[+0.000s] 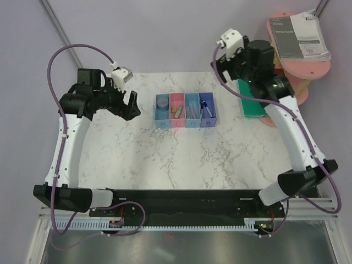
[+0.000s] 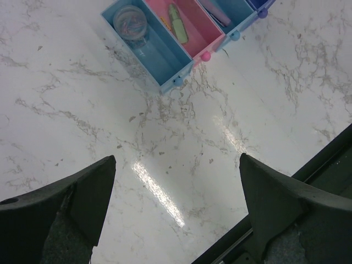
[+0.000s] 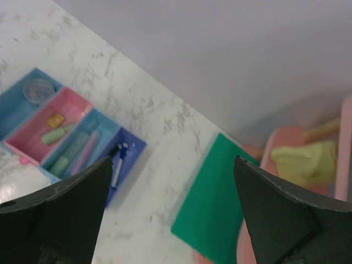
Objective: Sort the stationery into containers
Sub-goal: Reset both arms
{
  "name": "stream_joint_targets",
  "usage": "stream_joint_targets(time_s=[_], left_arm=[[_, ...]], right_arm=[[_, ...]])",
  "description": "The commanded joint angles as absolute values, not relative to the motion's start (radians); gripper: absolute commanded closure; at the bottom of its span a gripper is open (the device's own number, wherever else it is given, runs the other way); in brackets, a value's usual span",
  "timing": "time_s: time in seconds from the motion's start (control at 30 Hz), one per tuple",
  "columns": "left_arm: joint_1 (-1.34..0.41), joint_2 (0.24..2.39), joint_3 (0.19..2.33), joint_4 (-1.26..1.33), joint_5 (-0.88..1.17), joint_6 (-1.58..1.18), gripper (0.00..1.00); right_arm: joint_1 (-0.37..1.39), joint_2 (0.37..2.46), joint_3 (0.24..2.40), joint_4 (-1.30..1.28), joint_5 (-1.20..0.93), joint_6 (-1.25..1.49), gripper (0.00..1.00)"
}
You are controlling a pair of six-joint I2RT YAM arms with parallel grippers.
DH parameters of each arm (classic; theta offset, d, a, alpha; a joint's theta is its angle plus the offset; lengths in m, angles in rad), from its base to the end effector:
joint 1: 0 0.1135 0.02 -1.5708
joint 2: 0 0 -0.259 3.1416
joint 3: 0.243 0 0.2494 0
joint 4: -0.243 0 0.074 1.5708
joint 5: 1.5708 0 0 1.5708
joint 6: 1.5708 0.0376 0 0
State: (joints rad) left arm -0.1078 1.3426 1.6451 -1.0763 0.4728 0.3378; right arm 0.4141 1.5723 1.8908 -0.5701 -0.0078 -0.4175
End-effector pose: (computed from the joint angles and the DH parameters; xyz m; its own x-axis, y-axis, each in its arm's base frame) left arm 0.2482 -0.0441 0.4201 -0.5165 0.3527 -0.7803 0.6262 0.7771 -0.0632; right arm 0.3108 0.1369 0.4775 -0.0424 -0.4615 -0.8861 -0.4665 0.7934 -0.3909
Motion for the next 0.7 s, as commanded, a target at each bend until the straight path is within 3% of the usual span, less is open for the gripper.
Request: stream_joint_targets(time_s=[0.0,0.23,0.43,0.67], left_arm=[[-0.103,1.249,1.569,-0.950,0.508,0.232,0.00],[-0.051,1.183,1.542,-0.966,0.501,0.301,0.00],[0.124,1.138,1.526,-0.994,0.649,0.344,0.00],[0.196,1.100,1.480,-1.008,0.715,0.359,0.00]], right_arm=[[0.299,1.432,1.772,-0.900,-0.124,-0.445,0.02],[0.152,1.168,1.547,-0.923,-0.181,-0.425,0.02],[0.032,1.098,1.479,-0.925,-0.242,-0.416,0.02],[-0.028,1.077,1.479,-0.925,-0.301,-0.407,0.02]])
